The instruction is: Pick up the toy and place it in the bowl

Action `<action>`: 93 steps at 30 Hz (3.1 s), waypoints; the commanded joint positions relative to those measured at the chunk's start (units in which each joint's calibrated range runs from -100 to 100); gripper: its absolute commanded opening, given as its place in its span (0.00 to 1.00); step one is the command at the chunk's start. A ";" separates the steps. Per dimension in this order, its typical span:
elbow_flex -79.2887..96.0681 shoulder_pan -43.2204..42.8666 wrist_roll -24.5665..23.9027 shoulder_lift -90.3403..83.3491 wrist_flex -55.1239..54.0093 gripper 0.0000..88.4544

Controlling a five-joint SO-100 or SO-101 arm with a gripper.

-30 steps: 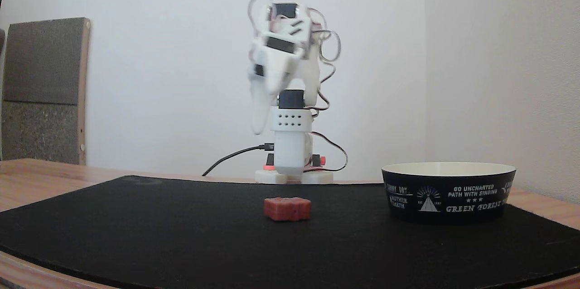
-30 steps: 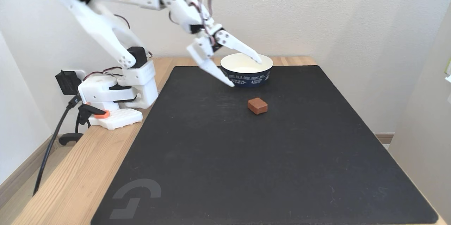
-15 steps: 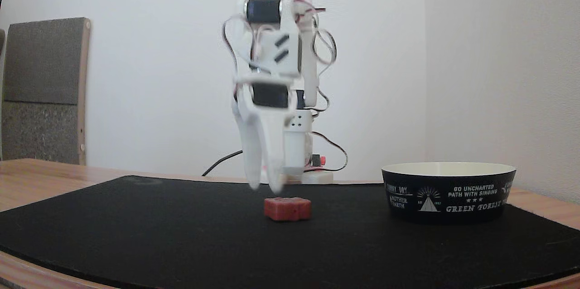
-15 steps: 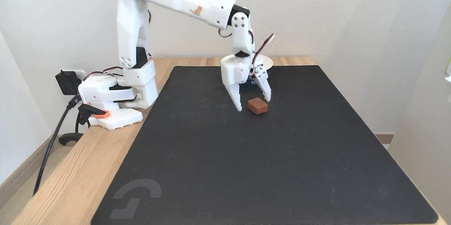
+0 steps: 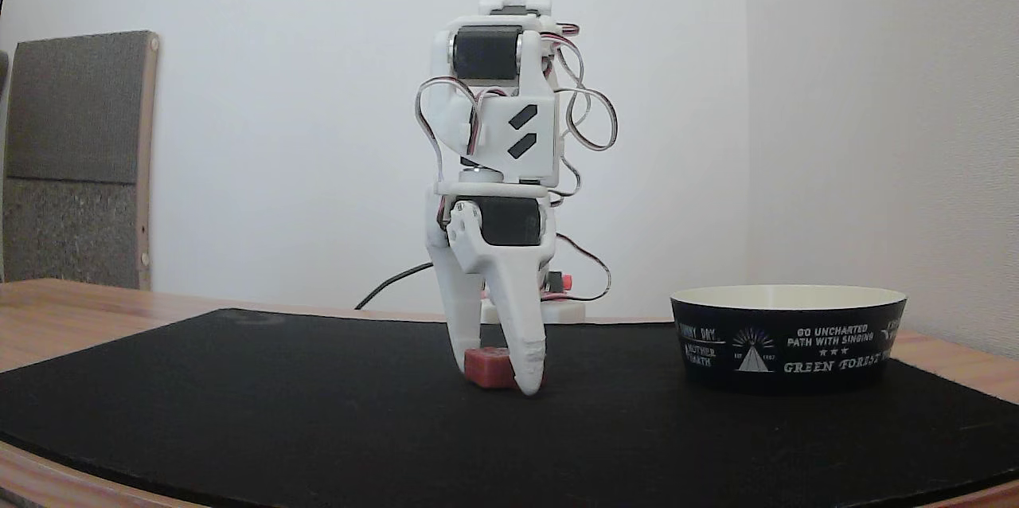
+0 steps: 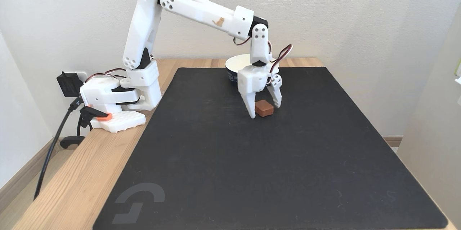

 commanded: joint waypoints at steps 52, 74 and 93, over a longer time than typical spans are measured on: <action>41.01 -12.03 -17.49 -63.37 -17.11 0.03; 105.46 -10.19 -19.74 -125.56 -15.84 0.02; 105.46 -9.85 -20.00 -125.39 -15.84 0.03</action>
